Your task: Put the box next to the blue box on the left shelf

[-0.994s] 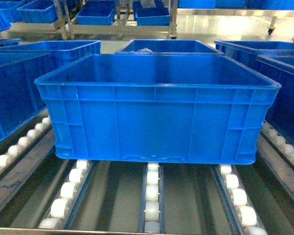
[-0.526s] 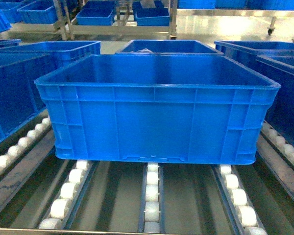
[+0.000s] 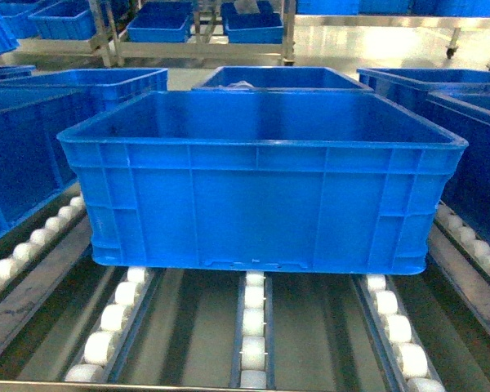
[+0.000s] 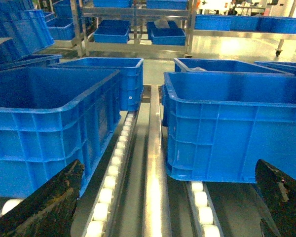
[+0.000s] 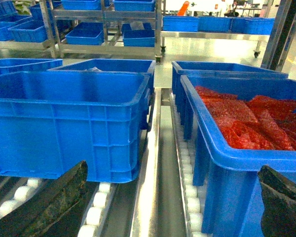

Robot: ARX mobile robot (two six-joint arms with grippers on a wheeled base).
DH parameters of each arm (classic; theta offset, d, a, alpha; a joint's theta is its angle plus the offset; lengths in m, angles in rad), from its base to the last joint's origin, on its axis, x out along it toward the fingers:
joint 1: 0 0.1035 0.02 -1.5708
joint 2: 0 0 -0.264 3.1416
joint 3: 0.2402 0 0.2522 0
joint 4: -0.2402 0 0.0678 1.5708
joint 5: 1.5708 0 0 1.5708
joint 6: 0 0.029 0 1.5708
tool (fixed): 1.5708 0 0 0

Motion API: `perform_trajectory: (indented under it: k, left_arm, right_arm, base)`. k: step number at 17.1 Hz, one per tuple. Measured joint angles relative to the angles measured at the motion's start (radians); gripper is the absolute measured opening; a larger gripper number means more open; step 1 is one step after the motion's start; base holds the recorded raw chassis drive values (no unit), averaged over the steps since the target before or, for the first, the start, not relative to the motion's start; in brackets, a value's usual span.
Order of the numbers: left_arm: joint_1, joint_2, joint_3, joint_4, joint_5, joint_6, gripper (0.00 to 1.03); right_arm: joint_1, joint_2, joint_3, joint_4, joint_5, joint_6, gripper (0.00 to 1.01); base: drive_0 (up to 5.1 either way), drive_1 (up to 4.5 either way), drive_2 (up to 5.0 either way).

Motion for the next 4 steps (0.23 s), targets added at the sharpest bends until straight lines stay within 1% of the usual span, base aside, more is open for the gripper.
perform_trajectory:
  k: [1, 4]
  left_arm:
    - [0.0, 0.0, 0.0, 0.0, 0.0, 0.0, 0.97]
    - [0.0, 0.0, 0.0, 0.0, 0.0, 0.0, 0.98]
  right_arm:
    - [0.0, 0.0, 0.0, 0.0, 0.0, 0.0, 0.98]
    - [0.0, 0.0, 0.0, 0.0, 0.0, 0.0, 0.98]
  base:
    - [0.0, 0.0, 0.0]
    - [0.0, 0.0, 0.0]
